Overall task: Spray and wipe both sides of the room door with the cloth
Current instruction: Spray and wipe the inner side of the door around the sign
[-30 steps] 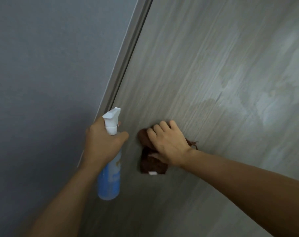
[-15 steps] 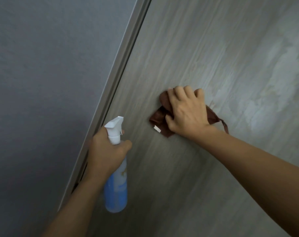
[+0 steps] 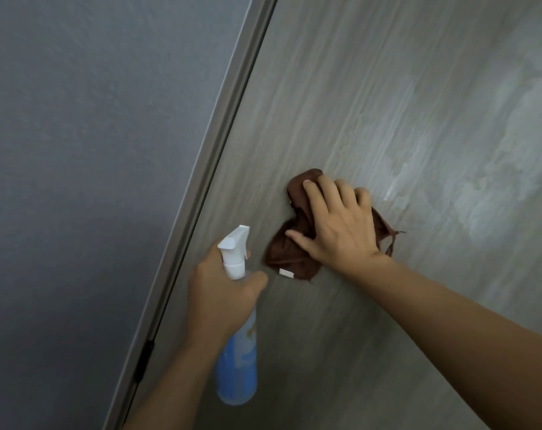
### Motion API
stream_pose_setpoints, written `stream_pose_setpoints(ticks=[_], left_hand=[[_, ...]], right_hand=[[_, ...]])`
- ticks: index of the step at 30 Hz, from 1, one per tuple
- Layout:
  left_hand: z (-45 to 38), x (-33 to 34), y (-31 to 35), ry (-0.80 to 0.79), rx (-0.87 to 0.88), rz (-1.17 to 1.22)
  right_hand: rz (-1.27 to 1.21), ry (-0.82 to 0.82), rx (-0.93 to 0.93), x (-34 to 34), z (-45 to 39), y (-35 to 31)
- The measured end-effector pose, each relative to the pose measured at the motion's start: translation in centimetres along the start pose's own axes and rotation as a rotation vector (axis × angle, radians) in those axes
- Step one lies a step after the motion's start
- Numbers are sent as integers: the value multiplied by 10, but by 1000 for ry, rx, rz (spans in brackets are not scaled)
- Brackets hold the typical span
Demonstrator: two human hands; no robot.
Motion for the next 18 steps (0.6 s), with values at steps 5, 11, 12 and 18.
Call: stream_pose_setpoints(ticks=[5, 11, 12, 18], left_hand=[[-2, -1, -5, 6, -14, -27], [-7, -10, -6, 18, 18, -11], [-9, -11, -6, 28, 21, -17], [-14, -24, -3, 103, -13, -12]], right_hand=[[-160, 151, 18, -2, -6, 7], [-250, 157, 14, -2, -15, 13], [-244, 150, 4, -2, -16, 11], [-169, -55, -607, 19, 33, -68]])
Point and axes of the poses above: each hand's wrist, its own z-axis away from the middle knuckle, its own x-axis out of the palm, y = z × x, the point moved 4 cm from there along -z, towards the middle knuckle, and after that the axes turned 2 degrees about -x, right-handed, at the moved point
